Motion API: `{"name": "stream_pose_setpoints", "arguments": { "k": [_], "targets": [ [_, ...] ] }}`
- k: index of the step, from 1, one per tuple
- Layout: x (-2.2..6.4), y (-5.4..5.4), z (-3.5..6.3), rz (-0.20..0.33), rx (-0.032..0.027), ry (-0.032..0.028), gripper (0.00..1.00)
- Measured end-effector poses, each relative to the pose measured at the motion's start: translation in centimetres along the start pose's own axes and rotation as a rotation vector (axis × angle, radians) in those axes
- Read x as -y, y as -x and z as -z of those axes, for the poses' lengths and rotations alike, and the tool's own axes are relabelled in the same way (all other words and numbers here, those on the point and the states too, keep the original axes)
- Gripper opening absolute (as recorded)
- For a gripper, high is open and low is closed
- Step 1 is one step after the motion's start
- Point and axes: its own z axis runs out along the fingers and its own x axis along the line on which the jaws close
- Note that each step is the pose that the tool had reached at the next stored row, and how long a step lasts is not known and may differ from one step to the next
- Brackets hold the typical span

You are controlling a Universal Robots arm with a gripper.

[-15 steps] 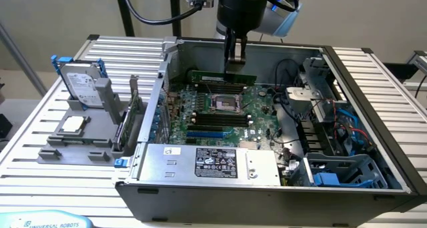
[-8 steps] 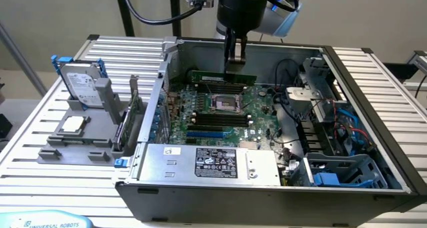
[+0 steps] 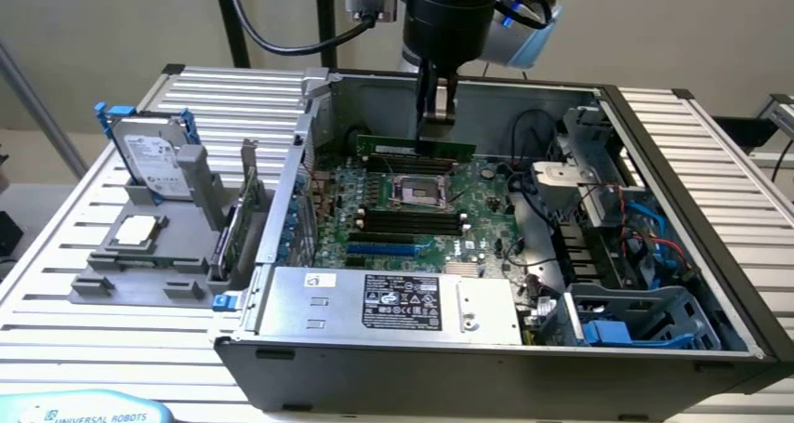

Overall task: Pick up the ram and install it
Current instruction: 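Insert the ram into the slot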

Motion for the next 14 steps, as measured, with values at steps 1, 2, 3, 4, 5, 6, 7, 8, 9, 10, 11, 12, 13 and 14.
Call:
{"name": "stream_pose_setpoints", "arguments": {
  "k": [1, 2, 3, 4, 5, 6, 7, 8, 9, 10, 11, 12, 13, 14],
  "targets": [
    [0.01, 0.1, -0.18, 0.0, 0.0005, -0.0001, 0.13],
    [0.02, 0.1, -0.37, 0.0, 0.0012, -0.0002, 0.13],
    [0.02, 0.2, -0.56, 0.0, 0.0015, -0.0001, 0.13],
    [0.02, 0.2, -0.74, 0.0, 0.0016, -0.0001, 0.13],
    [0.03, 0.3, -0.93, 0.0, 0.0017, -0.0002, 0.13],
    [0.03, 0.4, -1.11, 0.0, 0.0017, -0.0002, 0.13],
    [0.03, 0.4, -1.3, 0.0, 0.0018, -0.0002, 0.13],
    [0.04, 0.5, -1.47, 0.0, 0.0019, -0.0002, 0.13],
    [0.04, 0.6, -1.66, 0.0, 0.0019, -0.0003, 0.13],
    [0.05, 0.6, -1.85, 0.0, 0.0017, -0.0001, 0.13],
    [0.05, 0.7, -2.02, 0.0, 0.0016, -0.0001, 0.13],
    [0.06, 0.8, -2.2, 0.0, 0.0015, -0.0001, 0.13],
    [0.06, 0.8, -2.39, 0.0, 0.0017, -0.0001, 0.13],
    [0.07, 0.9, -2.57, 0.0, 0.0018, -0.0002, 0.13]
  ]
}}
